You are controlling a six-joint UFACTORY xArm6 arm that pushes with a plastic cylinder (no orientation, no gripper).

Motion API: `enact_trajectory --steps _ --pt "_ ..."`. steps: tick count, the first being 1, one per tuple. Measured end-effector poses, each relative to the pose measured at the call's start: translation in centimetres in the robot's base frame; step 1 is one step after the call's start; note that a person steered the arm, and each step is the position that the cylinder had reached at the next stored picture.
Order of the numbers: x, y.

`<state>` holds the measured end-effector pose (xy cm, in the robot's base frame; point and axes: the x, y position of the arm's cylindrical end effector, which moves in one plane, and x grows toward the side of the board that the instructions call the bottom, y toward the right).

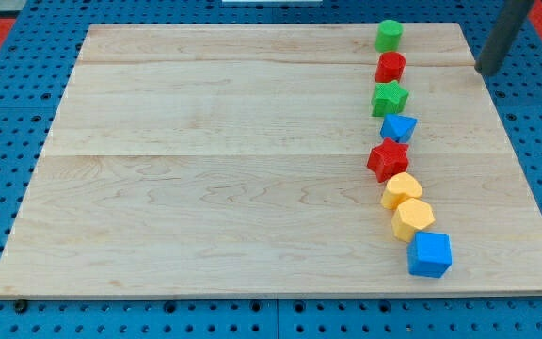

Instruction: Slightly move the green circle to the top left of the red circle

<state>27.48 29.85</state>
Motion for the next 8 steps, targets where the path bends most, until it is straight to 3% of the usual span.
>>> enact_trajectory --steps 2,5,8 --pt "-8.4 -3.1" --pt "-7.6 -9.2" --pt "-7.5 -9.3"
